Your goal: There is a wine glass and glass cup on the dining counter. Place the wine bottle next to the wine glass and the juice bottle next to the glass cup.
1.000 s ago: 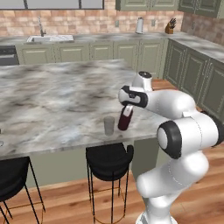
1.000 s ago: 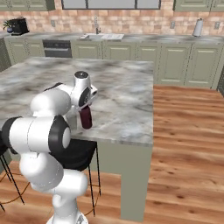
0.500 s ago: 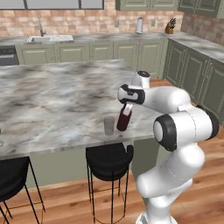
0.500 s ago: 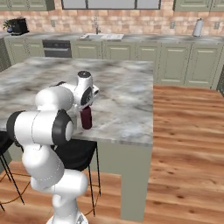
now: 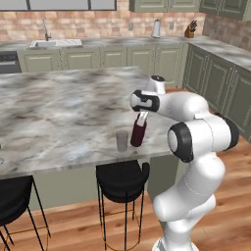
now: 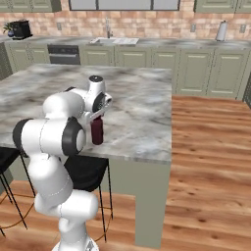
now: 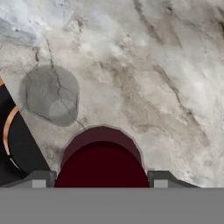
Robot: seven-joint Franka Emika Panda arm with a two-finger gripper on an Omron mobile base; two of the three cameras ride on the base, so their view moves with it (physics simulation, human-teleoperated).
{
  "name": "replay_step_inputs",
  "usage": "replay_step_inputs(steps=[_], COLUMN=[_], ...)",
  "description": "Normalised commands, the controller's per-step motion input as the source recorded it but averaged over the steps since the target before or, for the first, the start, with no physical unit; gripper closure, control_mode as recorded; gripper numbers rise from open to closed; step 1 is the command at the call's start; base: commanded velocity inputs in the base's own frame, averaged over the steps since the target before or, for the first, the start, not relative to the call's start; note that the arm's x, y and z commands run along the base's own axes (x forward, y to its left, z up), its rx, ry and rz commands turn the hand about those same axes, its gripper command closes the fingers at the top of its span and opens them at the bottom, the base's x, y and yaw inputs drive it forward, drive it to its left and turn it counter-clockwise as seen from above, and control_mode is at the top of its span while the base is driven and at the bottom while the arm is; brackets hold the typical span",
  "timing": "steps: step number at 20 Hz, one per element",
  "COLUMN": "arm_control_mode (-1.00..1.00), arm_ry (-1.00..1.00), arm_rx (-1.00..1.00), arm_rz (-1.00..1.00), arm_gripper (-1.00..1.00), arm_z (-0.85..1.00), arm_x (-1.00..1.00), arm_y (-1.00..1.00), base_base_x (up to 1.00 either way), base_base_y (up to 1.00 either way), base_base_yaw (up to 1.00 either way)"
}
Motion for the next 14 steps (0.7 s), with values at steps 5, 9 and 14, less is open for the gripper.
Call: replay_step_inputs(steps=[5,9,14], arm_control_mode=[-1.0,-1.0,-1.0], arm_ry=[0.0,0.0,0.0], arm_rx=[0.0,0.0,0.0], arm_rz=[-0.01,-0.04,-0.03], arm_gripper=[1.0,1.0,1.0], arm_z=[-0.39,-0.4,-0.41], arm_x=[0.0,0.0,0.0], arm_y=[0.13,0.11,0.1], base_base_x=[0.0,0.0,0.0], base_base_y=[0.0,0.0,0.0], base_base_yaw=[0.0,0.0,0.0])
